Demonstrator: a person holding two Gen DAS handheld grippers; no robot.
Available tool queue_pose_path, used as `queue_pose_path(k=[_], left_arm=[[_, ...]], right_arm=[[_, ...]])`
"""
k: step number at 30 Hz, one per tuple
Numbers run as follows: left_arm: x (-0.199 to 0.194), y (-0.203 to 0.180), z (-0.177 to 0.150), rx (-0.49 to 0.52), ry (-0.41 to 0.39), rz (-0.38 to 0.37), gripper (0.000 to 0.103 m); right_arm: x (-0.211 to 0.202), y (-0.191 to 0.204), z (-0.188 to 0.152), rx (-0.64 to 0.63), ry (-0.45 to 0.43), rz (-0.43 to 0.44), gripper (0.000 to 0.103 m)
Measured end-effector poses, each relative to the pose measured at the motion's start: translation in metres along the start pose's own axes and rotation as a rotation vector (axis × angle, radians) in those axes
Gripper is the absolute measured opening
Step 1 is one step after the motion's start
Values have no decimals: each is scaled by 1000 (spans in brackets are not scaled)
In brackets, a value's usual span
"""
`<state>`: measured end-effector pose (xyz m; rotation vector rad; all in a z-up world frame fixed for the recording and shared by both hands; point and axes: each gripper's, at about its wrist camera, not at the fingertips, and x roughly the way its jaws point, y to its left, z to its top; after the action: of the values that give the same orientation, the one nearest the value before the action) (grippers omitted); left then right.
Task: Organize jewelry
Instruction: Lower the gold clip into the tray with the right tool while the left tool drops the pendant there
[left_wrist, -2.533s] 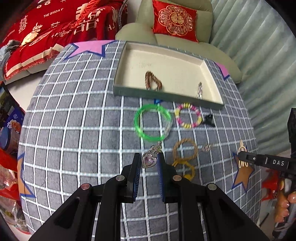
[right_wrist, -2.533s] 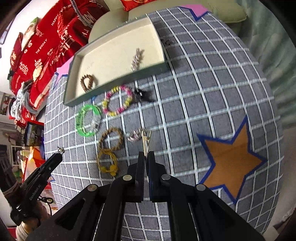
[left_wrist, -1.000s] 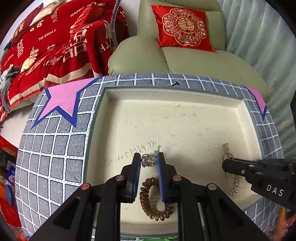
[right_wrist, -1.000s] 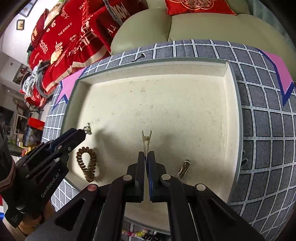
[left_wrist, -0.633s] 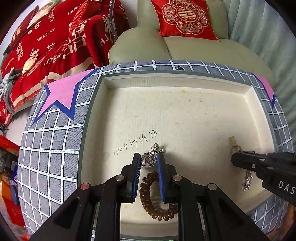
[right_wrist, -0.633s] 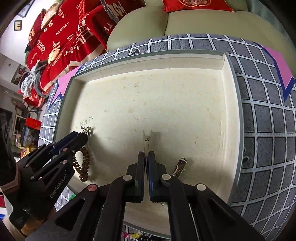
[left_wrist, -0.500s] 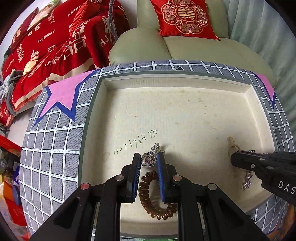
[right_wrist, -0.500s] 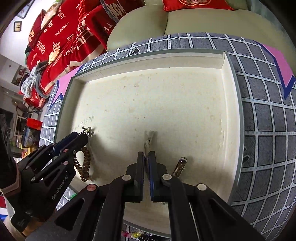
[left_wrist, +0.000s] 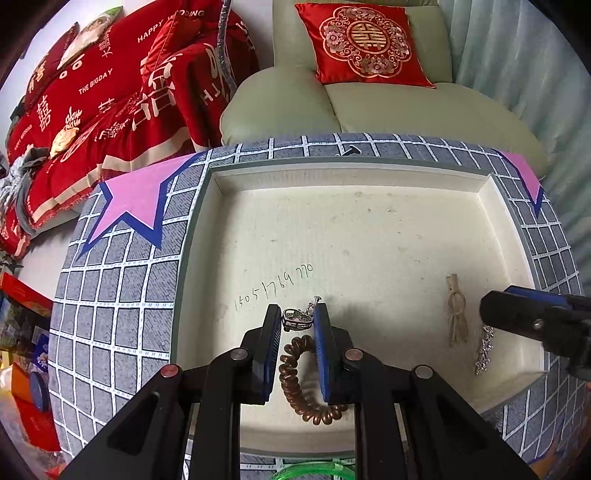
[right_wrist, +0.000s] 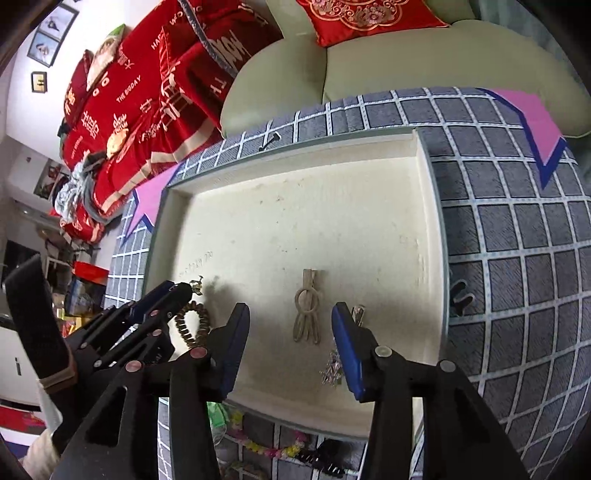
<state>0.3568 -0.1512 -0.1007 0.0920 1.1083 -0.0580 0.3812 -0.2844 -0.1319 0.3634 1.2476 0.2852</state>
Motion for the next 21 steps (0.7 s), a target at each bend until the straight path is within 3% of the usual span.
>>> queue_pose_path(k=[9, 10, 11, 12, 13, 16, 21], left_arm=[[-7, 3, -2, -3, -23, -19, 29], [-5, 3, -1, -11, -21, -29, 35], [-5, 2, 0, -16, -21, -32, 82], [-6, 2, 0, -25, -31, -19, 103], [-11, 2, 1, -32, -73, 0, 103], [-16, 1, 1, -17, -74, -14, 103], [-36, 8, -10, -11, -95, -13, 103]], right_arm=[[-9, 6, -12, 18, -16, -5, 53], [-10, 7, -13, 22, -17, -7, 53], [-11, 7, -15, 26, -19, -10, 53], [-13, 7, -17, 26, -21, -11, 53], [-14, 8, -18, 25, -22, -11, 53], [-21, 8, -22, 27, -31, -18, 55], [-36, 5, -35, 59, -52, 2, 72]])
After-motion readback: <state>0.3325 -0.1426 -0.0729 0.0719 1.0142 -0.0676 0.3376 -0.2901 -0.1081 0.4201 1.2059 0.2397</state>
